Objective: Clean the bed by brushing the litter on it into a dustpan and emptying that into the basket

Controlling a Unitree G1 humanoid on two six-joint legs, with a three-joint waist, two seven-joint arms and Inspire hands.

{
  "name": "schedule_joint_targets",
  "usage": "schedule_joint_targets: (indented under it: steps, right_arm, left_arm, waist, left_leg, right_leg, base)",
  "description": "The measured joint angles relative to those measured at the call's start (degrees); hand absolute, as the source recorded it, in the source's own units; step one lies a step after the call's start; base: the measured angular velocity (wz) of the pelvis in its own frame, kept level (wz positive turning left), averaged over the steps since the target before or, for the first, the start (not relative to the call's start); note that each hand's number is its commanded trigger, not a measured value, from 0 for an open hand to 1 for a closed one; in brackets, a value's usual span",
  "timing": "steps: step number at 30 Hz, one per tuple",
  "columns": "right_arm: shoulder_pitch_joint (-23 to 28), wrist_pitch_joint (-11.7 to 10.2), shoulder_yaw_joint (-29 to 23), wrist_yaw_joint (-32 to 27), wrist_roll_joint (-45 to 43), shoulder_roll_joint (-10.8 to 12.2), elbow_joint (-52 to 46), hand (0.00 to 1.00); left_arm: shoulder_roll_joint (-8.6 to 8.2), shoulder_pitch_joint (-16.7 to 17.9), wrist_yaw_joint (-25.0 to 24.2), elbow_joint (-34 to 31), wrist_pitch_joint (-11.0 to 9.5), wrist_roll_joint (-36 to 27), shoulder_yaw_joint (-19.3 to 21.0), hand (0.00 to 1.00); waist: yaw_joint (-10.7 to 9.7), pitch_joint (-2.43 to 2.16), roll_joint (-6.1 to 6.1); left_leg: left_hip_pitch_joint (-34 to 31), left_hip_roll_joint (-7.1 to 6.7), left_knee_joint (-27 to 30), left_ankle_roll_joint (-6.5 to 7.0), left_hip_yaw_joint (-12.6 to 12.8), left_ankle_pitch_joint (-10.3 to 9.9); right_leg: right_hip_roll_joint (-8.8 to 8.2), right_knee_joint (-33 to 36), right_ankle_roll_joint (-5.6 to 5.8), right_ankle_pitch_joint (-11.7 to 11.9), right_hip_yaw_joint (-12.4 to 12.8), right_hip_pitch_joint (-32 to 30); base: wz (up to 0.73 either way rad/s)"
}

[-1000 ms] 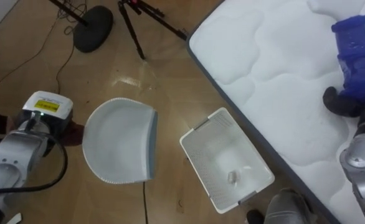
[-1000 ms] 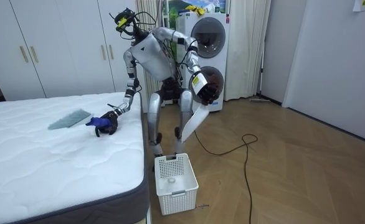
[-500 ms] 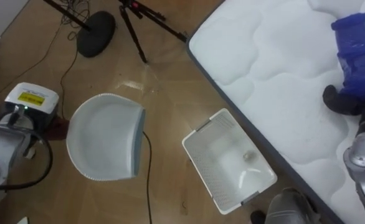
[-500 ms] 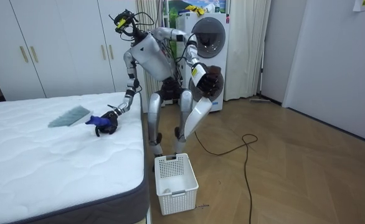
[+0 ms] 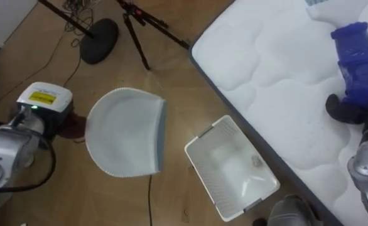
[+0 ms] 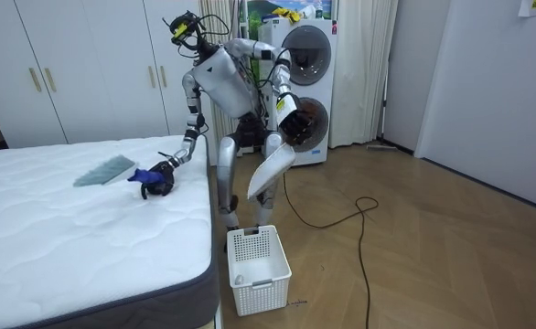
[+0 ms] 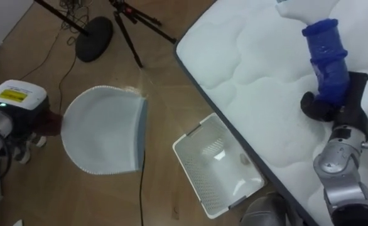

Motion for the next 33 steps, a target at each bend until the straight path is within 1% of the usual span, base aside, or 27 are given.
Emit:
schedule_joint_targets:
  steps: [2,3,4,5,6,7,8,9,10,11,12,13,15,17,18,19,20,22,24,26,27,28,29,30,31,32,33]
  right_arm:
    - [0.5,0.1,0.0,0.3,1.6,0.1,0.0,0.0]
    - [1.3,0.2,-0.1,0.4,2.4,0.2,0.3,0.0]
    - [1.7,0.3,-0.1,0.5,2.7,0.3,0.5,0.0]
    - [3.1,0.5,-0.1,0.9,3.3,0.6,1.0,0.0]
    - [4.4,0.8,-0.1,1.1,4.3,1.5,0.8,0.0]
    - [5.2,0.8,0.0,1.2,4.6,1.9,0.7,0.0]
    - [6.4,0.9,0.2,1.3,5.3,2.7,0.7,0.0]
    - [7.7,1.4,0.2,1.3,5.5,3.8,0.7,0.0]
    - [8.4,1.8,0.2,1.4,5.5,4.2,0.7,0.0]
    - [9.8,2.8,0.2,1.6,5.9,5.0,0.5,0.0]
    - [10.9,3.7,0.4,1.8,6.8,5.6,0.6,0.0]
    - [11.2,4.0,0.6,1.8,7.3,5.8,0.6,0.0]
    - [12.0,5.3,0.6,1.6,10.0,6.5,0.8,0.0]
    - [12.6,5.8,0.2,1.0,11.2,6.7,1.9,0.0]
    - [13.0,5.9,0.0,0.9,11.6,6.8,2.7,0.0]
    - [13.5,6.0,0.0,0.8,12.0,6.8,2.7,0.0]
    - [14.3,6.2,0.0,0.3,12.6,6.9,2.7,0.0]
    - [14.6,7.0,-0.1,-0.3,13.2,7.0,2.7,0.0]
    - [14.7,7.1,-0.1,-0.5,13.1,7.2,2.2,0.0]
    - [14.6,7.1,-0.1,-0.5,13.1,7.8,2.1,0.0]
    - [14.7,7.1,0.2,-0.4,13.5,7.9,1.9,0.0]
    - [14.7,7.4,0.2,-0.4,14.3,7.8,1.5,0.0]
    - [14.7,8.2,0.7,-0.3,16.3,7.9,0.6,0.0]
    - [14.9,8.4,1.0,-0.2,17.8,8.1,-0.4,0.0]
    - [14.9,8.4,1.2,-0.2,18.1,8.4,-0.6,0.0]
    - [15.0,8.6,1.7,-0.1,18.5,8.5,-1.3,0.0]
    - [15.6,9.0,1.8,-0.1,19.1,8.5,-2.2,0.0]
  left_arm:
    - [-0.21,0.2,0.0,-0.9,-0.4,-0.7,0.0,1.0]
    - [-0.87,0.3,0.0,-1.3,-0.7,-2.5,0.0,1.0]
    - [-1.13,0.3,0.0,-1.5,-0.9,-3.6,0.0,1.0]
    - [-1.67,0.7,0.0,-1.8,-1.2,-5.5,0.0,1.0]
    - [-1.9,1.5,0.0,-2.4,-1.4,-7.7,0.0,1.0]
    - [-2.2,2.1,0.0,-2.9,-1.5,-8.6,0.3,1.0]
    - [-4.04,4.4,0.0,-3.4,-1.5,-9.8,1.8,1.0]
    - [-6.0,6.5,-0.1,-3.9,-1.4,-10.6,2.9,1.0]
    - [-7.06,7.6,-0.1,-4.1,-1.5,-10.8,3.6,1.0]
    - [-9.1,9.5,-0.1,-4.5,-1.7,-11.2,4.6,1.0]
    - [-10.75,10.8,-0.2,-4.5,-1.6,-11.2,4.9,1.0]
    - [-11.36,11.3,-0.2,-4.5,-1.6,-11.2,4.9,1.0]
    - [-13.22,13.1,-0.5,-5.1,-1.9,-12.5,4.9,1.0]
    - [-15.17,13.1,-0.9,-5.1,-1.9,-13.7,5.0,1.0]
    - [-15.7,13.3,-1.3,-5.5,-2.0,-15.6,5.0,1.0]
    - [-15.7,13.4,-1.3,-5.7,-2.2,-16.9,5.0,1.0]
    - [-15.72,13.7,-1.4,-6.7,-2.5,-18.4,5.1,1.0]
    - [-16.31,14.6,-1.6,-8.0,-2.5,-20.0,6.3,1.0]
    - [-17.39,15.2,-2.1,-9.0,-2.5,-20.1,8.5,1.0]
    - [-17.7,16.4,-2.4,-10.5,-2.5,-20.2,10.6,1.0]
    - [-17.87,17.8,-2.3,-11.9,-2.5,-20.3,11.9,1.0]
    - [-18.12,17.9,-2.3,-11.9,-2.5,-20.6,12.2,1.0]
    - [-19.02,18.3,-2.4,-11.9,-2.5,-21.4,13.0,1.0]
    - [-20.12,18.6,-2.2,-11.8,-2.5,-21.8,13.7,1.0]
    - [-20.44,18.6,-2.1,-11.8,-2.5,-22.2,13.7,1.0]
    - [-21.1,19.1,-1.9,-11.8,-2.4,-24.0,13.7,1.0]
    - [-22.34,19.7,-1.8,-11.7,-2.3,-26.8,13.4,1.0]
  waist:
    - [0.1,-0.05,-0.94]
    - [0.0,-0.22,-1.56]
    - [0.0,-0.22,-1.92]
    - [0.3,-0.5,-2.8]
    - [1.6,-0.87,-4.02]
    - [2.5,-0.97,-4.86]
    - [3.8,-1.24,-5.61]
    - [4.3,-1.49,-6.2]
    - [4.7,-1.59,-6.5]
    - [5.6,-1.53,-7.51]
    - [6.0,-1.64,-8.46]
    - [6.0,-1.7,-8.71]
    - [5.7,-2.2,-9.79]
    - [5.2,-2.2,-10.43]
    - [4.9,-2.29,-11.05]
    - [4.7,-2.23,-11.23]
    - [4.9,-2.28,-11.32]
    - [5.0,-2.31,-11.68]
    - [5.0,-2.1,-12.59]
    - [5.0,-2.14,-13.32]
    - [5.4,-2.17,-13.74]
    - [6.0,-2.13,-13.97]
    - [6.8,-2.19,-14.33]
    - [6.6,-2.25,-14.71]
    - [6.6,-2.27,-14.92]
    - [6.5,-2.18,-15.22]
    - [6.3,-2.13,-15.66]
  left_leg:
    - [-0.1,0.03,0.3,0.0,-0.9,0.0]
    - [0.1,0.23,0.9,-0.01,-1.8,0.0]
    - [0.3,0.31,1.2,-0.03,-2.4,0.0]
    - [0.8,0.67,1.3,-0.12,-2.5,-0.1]
    - [1.4,1.15,1.4,-0.4,-2.6,-0.2]
    - [1.8,1.35,1.4,-0.73,-2.8,-0.4]
    - [2.7,1.85,1.6,-1.45,-4.7,-0.9]
    - [3.3,2.01,2.0,-1.86,-7.8,-1.1]
    - [3.8,2.07,2.0,-2.18,-9.4,-1.3]
    - [5.0,2.22,2.0,-2.77,-11.4,-1.6]
    - [6.1,2.36,2.0,-3.4,-12.1,-2.0]
    - [6.5,2.52,1.9,-3.58,-12.1,-2.2]
    - [7.2,3.21,1.1,-3.58,-11.6,-2.4]
    - [7.7,3.94,0.8,-3.45,-10.7,-2.5]
    - [8.5,4.14,0.3,-3.39,-10.4,-2.6]
    - [9.0,4.29,0.0,-3.18,-10.3,-2.7]
    - [10.0,4.88,-0.9,-2.43,-9.9,-3.4]
    - [11.2,5.47,-1.4,-2.26,-8.1,-3.8]
    - [13.1,5.92,-1.7,-2.1,-4.9,-4.5]
    - [14.2,6.73,-1.7,-2.13,-1.8,-5.1]
    - [15.1,7.3,-2.0,-2.16,1.1,-5.5]
    - [15.6,7.65,-2.2,-2.2,2.7,-5.7]
    - [16.2,8.27,-2.3,-2.36,5.3,-6.1]
    - [16.6,8.92,-2.7,-2.35,7.4,-6.1]
    - [16.8,9.28,-3.3,-2.32,8.7,-6.1]
    - [17.0,10.17,-3.9,-2.18,11.4,-6.2]
    - [18.0,10.21,-4.6,-2.17,13.5,-6.1]
  right_leg:
    - [0.14,-0.4,0.03,0.0,-0.2,0.5]
    - [0.45,-1.3,0.01,0.1,-0.4,1.4]
    - [0.72,-1.7,0.04,0.1,-0.3,1.8]
    - [1.53,-2.6,0.03,0.3,0.5,2.5]
    - [2.64,-3.5,0.0,0.7,1.8,3.1]
    - [3.38,-3.8,-0.1,0.9,2.8,3.3]
    - [4.54,-5.2,-0.42,1.7,3.9,4.4]
    - [5.63,-6.9,-0.53,2.4,4.8,5.8]
    - [6.29,-7.6,-0.54,2.7,5.5,6.5]
    - [7.51,-8.6,-0.56,3.3,7.4,7.6]
    - [8.37,-9.2,-0.46,3.5,8.9,8.4]
    - [8.67,-9.5,-0.41,3.7,9.0,8.8]
    - [9.77,-11.5,-0.08,5.1,9.5,9.6]
    - [10.3,-13.4,0.11,6.3,9.5,10.7]
    - [10.42,-14.3,0.24,6.8,9.5,11.4]
    - [10.54,-14.7,0.31,7.1,9.5,11.8]
    - [11.22,-15.7,0.35,7.7,9.5,12.3]
    - [11.58,-16.7,0.51,8.7,9.4,13.1]
    - [11.87,-16.3,0.5,9.2,9.2,13.4]
    - [12.19,-16.5,0.09,10.2,7.6,13.3]
    - [12.13,-16.4,-0.49,11.0,5.6,12.8]
    - [12.05,-16.6,-1.0,11.7,3.8,12.6]
    - [11.5,-17.4,-2.22,13.2,-0.4,12.8]
    - [10.78,-18.7,-3.26,14.8,-4.5,13.0]
    - [10.64,-19.5,-3.71,15.6,-6.2,13.1]
    - [10.42,-19.4,-3.77,16.1,-8.8,13.3]
    - [8.49,-13.7,-3.11,13.0,-11.4,13.5]
  base:
    - [0.13]
    - [0.12]
    - [0.07]
    - [-0.21]
    - [-0.45]
    - [-0.83]
    - [-0.89]
    - [-0.84]
    - [-0.87]
    - [-0.97]
    - [-0.94]
    - [-0.74]
    - [-0.5]
    - [-0.3]
    - [-0.27]
    - [-0.27]
    - [-0.38]
    - [-0.56]
    - [-0.82]
    - [-0.94]
    - [-0.98]
    - [-1.39]
    - [-1.3]
    - [-1.19]
    - [-0.96]
    - [-0.89]
    - [-0.89]
